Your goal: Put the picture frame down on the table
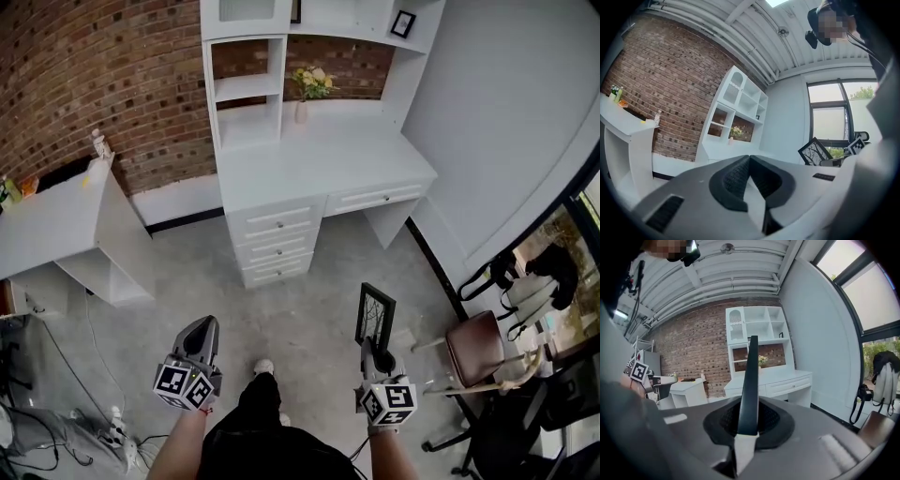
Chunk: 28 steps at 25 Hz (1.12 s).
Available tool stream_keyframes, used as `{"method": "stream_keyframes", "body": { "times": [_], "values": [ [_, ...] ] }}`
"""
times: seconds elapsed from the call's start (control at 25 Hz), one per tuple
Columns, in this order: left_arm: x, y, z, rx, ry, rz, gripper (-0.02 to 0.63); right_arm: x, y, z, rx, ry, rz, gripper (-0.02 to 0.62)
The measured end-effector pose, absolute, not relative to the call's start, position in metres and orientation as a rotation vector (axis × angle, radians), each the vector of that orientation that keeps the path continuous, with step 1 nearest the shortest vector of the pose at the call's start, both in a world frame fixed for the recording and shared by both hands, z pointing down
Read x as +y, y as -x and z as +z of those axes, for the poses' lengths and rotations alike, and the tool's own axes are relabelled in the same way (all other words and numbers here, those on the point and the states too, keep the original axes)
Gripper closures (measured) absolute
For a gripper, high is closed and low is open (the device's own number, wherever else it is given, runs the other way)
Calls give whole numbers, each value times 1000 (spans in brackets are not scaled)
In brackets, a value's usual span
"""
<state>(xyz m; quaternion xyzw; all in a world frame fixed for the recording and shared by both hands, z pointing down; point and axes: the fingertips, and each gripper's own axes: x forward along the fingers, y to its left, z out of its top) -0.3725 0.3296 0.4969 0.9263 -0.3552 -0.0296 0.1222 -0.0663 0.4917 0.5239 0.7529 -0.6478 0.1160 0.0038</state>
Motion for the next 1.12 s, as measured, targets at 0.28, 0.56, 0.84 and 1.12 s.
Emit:
{"method": "stream_keyframes", "body": {
  "times": [0.28,0.56,0.84,1.12],
  "values": [
    [275,338,502,-1026,-2700,-86,615,442,34,526,-2013,-2371,365,560],
    [188,293,491,-1007,-2716,-97,615,359,-4,516,-2006,-2387,351,560],
    [109,253,493,-977,-2716,-93,615,281,-31,517,-1996,-2373,364,560],
    [44,227,502,-973,-2700,-89,615,219,-56,523,-1978,-2367,381,560]
  ]
}}
